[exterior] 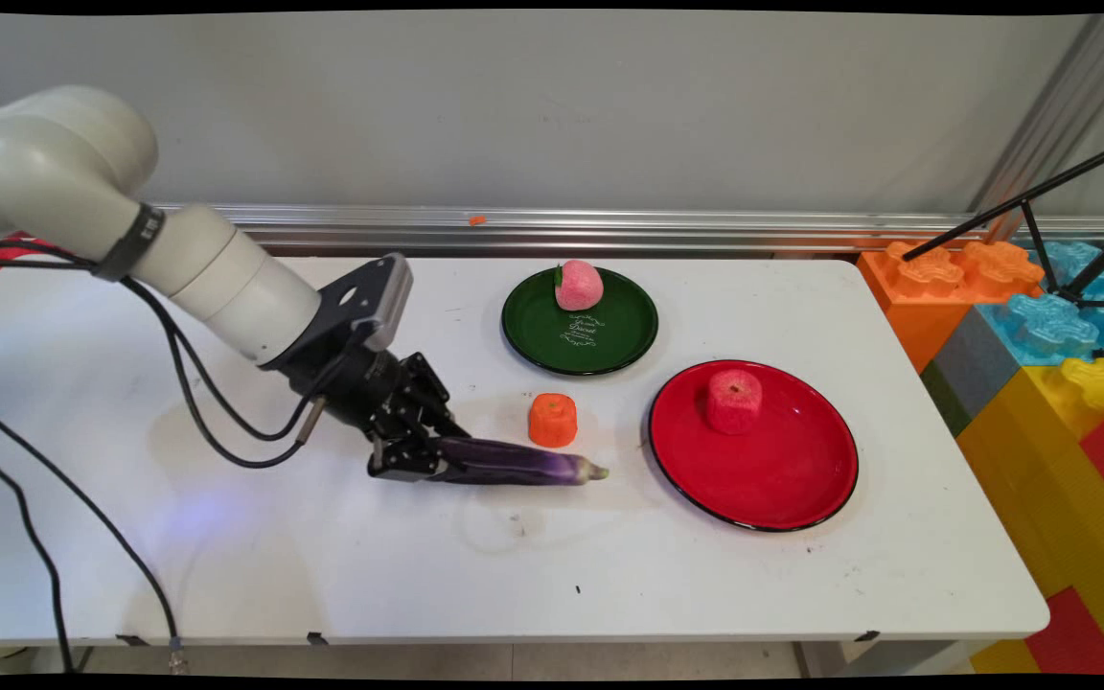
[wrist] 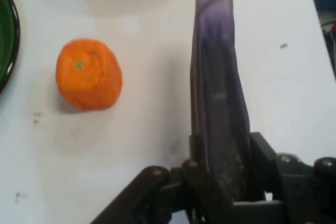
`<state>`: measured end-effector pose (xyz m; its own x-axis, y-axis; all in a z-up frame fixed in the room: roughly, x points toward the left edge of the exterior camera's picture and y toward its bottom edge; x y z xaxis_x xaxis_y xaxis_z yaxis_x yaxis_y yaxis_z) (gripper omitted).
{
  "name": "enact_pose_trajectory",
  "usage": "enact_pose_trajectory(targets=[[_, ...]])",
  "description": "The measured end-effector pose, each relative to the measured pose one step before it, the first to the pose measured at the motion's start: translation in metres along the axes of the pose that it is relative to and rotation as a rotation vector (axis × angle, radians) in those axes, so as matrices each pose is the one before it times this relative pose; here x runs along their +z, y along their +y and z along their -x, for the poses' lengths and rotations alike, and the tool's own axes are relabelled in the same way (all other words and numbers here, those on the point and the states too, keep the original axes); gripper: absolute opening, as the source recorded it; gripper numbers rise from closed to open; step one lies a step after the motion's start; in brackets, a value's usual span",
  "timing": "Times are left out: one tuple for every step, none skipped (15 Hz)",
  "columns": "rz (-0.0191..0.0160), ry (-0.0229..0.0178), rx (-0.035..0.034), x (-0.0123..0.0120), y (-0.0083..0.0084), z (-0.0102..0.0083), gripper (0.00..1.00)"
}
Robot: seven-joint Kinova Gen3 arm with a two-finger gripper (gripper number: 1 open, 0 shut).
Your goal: Place the picked object on the table
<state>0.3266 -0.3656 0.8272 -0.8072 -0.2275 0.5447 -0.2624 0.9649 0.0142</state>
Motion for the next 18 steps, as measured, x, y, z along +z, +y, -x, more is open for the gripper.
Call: enact_pose_trajectory(targets=[[0.00562, 0.00417, 0.00830, 0.00144, -0.00092, 0.00630, 0.00], [0.00457, 0.00407, 0.00761, 0.00076, -0.00115, 0.00531, 0.00], [0.00311, 0.00224, 0.00535, 0.00049, -0.00081, 0.00360, 0.00], [0.00375, 0.00282, 0.00739, 0.00044, -0.00136, 0.00561, 0.00], [0.00248, 0.00121, 0.00436, 0.00027, -0.00084, 0.00373, 0.00], [0.00331, 0.00194, 0.00575, 0.00039, -0.00131, 0.00556, 0.00], [0.00214, 0.00033, 0.00336, 0.00015, -0.00076, 0.00361, 0.00], [0.00394, -0.00018, 0.00431, 0.00029, -0.00104, 0.00547, 0.00], [0.00392, -0.00040, 0.00535, 0.00060, -0.00105, 0.00621, 0.00], [0.00362, 0.00038, 0.00673, 0.00097, -0.00067, 0.00582, 0.00], [0.00271, 0.00208, 0.00748, 0.00145, -0.00034, 0.00410, 0.00], [0.00045, 0.00395, 0.00604, 0.00226, -0.00074, 0.00411, 0.00], [-0.00105, 0.00455, 0.00392, 0.00280, -0.00085, 0.00314, 0.00], [-0.00164, 0.00455, 0.00205, 0.00298, -0.00094, 0.00167, 0.00], [-0.00354, 0.00580, 0.00135, 0.00381, -0.00133, 0.00080, 0.00], [-0.00244, 0.00438, 0.00031, 0.00441, -0.00131, -0.00020, 0.00], [-0.00188, 0.00365, -0.00094, 0.00400, -0.00113, -0.00088, 0.00], [-0.00130, 0.00213, -0.00079, 0.00249, -0.00080, -0.00068, 0.00]])
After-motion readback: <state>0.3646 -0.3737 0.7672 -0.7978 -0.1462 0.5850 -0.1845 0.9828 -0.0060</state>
